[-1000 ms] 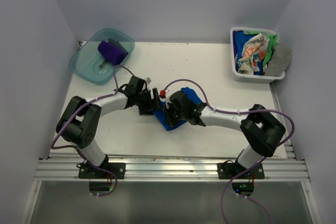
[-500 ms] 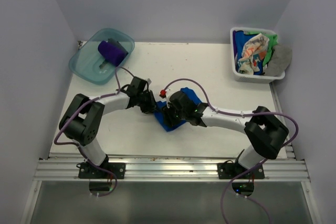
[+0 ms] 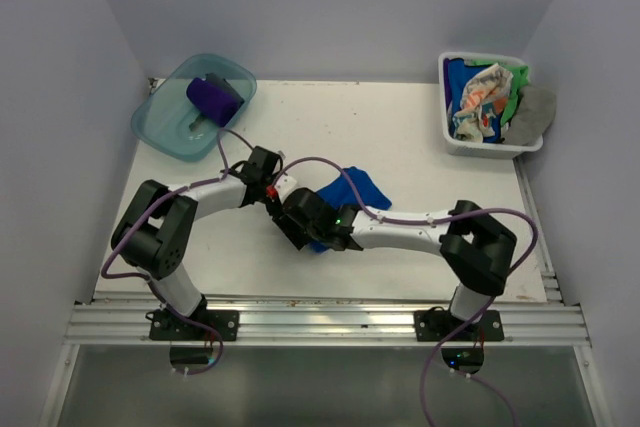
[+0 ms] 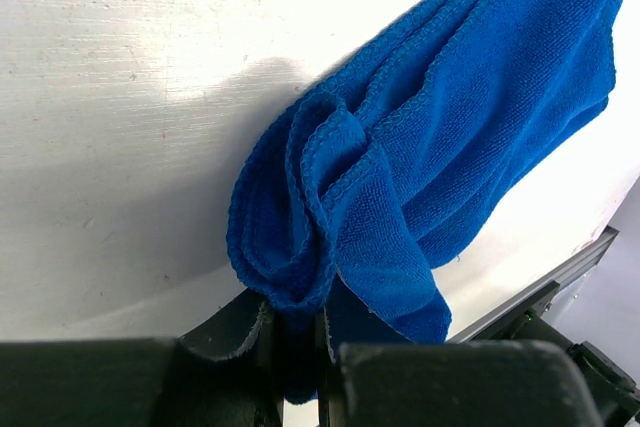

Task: Roll the towels
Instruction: Roll the towel

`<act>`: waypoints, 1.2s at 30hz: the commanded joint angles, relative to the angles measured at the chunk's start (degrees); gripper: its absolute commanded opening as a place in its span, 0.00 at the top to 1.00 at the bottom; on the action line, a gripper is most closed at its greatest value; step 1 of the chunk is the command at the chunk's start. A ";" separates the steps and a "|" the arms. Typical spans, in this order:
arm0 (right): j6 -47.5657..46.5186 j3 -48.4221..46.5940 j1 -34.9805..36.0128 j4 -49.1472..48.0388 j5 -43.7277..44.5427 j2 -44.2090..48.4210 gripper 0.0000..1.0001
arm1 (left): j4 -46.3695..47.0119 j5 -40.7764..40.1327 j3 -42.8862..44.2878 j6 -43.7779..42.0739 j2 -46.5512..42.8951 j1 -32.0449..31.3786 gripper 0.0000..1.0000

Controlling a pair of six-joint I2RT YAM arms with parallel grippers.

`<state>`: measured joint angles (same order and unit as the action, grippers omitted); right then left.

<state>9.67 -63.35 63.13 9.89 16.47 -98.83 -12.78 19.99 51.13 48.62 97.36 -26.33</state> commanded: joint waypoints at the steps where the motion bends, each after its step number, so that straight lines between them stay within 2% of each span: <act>1: -1.85 -2.48 0.85 0.75 6.20 -3.65 0.41 | -1.37 -0.83 1.77 0.95 -1.82 -0.22 0.92; 4: -1.68 -2.65 0.94 0.04 8.13 -6.02 0.52 | -1.81 -0.83 1.95 0.95 -2.00 -0.13 0.92; 7: -1.85 -2.57 0.94 -0.48 9.37 -6.73 0.67 | -2.16 -0.83 2.04 0.86 -2.35 -0.22 0.92; 8: -1.68 -2.30 0.76 -0.92 9.20 -6.56 0.80 | -2.34 -0.83 2.04 0.77 -2.61 -0.22 0.92; 11: -0.97 -0.73 0.76 -2.93 6.39 -4.63 1.00 | -3.04 -0.92 2.21 0.42 -3.40 -0.04 0.87; 12: -0.62 -0.28 0.33 -3.56 5.25 -3.49 1.00 | -3.31 -0.74 2.13 0.34 -4.10 -0.04 0.83; 13: 0.16 0.59 -0.37 -4.61 2.11 -2.78 1.00 | -3.31 -0.22 1.95 0.16 -4.72 0.48 0.70; 15: 1.22 1.65 -1.08 -5.93 -0.90 -1.64 1.00 | -2.87 1.45 1.86 0.25 -5.60 1.10 0.60; 16: 1.84 2.61 -1.61 -6.54 -2.74 -0.50 1.00 | -2.87 1.54 1.95 0.25 -6.04 1.62 0.47; 20: 6.83 5.68 -5.73 -11.28 -11.79 2.05 1.00 | -3.31 1.72 2.30 -0.19 -8.58 2.77 0.26; 27: 14.58 8.51 -13.47 -15.95 -29.80 3.55 1.00 | -4.36 0.75 2.48 -0.46 -10.35 4.00 0.26; 36: 26.88 12.46 -22.70 -25.26 -46.43 0.57 1.00 | -2.17 1.28 0.90 -0.28 -12.72 4.00 0.35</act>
<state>29.87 -52.23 42.83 -8.51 -20.73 -97.71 -16.01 20.56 51.96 48.73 87.68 -22.61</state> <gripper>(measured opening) 0.059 0.659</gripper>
